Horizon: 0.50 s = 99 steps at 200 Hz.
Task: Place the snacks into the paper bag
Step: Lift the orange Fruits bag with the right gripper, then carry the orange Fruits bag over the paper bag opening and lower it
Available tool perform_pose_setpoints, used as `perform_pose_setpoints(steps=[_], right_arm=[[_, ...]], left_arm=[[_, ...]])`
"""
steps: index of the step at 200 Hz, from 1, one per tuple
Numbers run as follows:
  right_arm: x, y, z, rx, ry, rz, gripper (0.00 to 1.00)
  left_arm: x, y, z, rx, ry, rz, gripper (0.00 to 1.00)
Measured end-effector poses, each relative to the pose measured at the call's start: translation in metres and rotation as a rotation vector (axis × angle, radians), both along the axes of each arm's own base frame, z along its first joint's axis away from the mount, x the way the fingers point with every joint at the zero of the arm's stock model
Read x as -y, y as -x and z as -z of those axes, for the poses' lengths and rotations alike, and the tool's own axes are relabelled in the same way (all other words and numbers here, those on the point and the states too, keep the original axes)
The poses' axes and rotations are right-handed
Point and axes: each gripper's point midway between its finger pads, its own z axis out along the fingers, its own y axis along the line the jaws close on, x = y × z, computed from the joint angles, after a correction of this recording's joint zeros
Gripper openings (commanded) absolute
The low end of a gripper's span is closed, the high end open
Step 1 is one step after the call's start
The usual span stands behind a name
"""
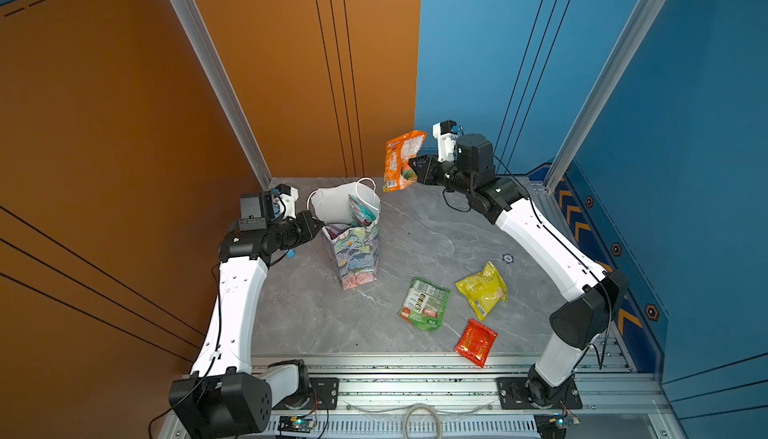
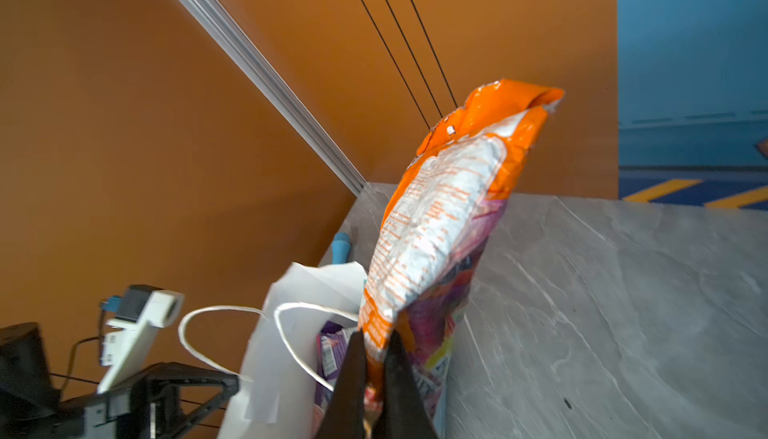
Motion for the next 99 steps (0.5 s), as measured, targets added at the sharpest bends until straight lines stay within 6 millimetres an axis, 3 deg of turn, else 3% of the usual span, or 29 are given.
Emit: perform_pose_setpoints(steps=[33,99], right_arm=[[-0.022,0.006,-0.037,0.078,-0.043,-0.041,0.00],[-0.078,0.019,-0.055,0.123,-0.053,-0.152,0.00]], left_arm=[[0.000,0.000,0.000,0.000,0.000,0.000,0.00],[0.000,0.000,0.000,0.000,0.000,0.000,0.00]])
